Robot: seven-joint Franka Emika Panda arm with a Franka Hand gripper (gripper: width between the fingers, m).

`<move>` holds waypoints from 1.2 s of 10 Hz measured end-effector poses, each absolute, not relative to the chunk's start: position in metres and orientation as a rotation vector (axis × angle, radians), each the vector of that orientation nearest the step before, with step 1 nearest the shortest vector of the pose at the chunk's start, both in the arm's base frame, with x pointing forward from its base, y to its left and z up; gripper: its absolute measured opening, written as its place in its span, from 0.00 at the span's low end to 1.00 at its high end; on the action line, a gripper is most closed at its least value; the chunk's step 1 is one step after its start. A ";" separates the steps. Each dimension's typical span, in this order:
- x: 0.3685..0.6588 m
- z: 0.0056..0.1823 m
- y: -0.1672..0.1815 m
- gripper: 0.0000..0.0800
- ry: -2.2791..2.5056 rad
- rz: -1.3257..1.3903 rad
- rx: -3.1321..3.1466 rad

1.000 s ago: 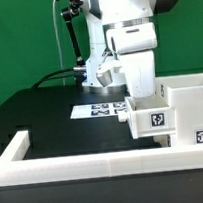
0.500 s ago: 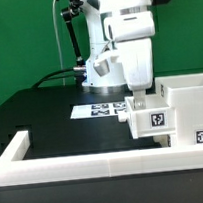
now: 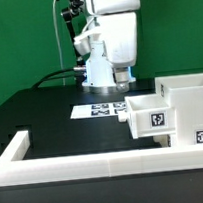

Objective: Assemble drawer

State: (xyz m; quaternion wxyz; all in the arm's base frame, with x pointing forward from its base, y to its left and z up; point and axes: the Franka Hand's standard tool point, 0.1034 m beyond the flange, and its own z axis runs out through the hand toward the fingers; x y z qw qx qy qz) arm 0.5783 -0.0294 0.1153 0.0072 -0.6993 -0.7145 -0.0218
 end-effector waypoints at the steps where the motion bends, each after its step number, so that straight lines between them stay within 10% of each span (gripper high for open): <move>1: 0.584 0.111 -0.036 0.81 -2.250 -0.074 -2.167; 12: 0.586 0.061 -0.017 0.81 -2.065 -0.261 -2.033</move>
Offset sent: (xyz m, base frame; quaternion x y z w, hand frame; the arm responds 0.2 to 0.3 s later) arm 0.0000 0.0000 0.0000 0.0000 0.0000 0.0000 1.0000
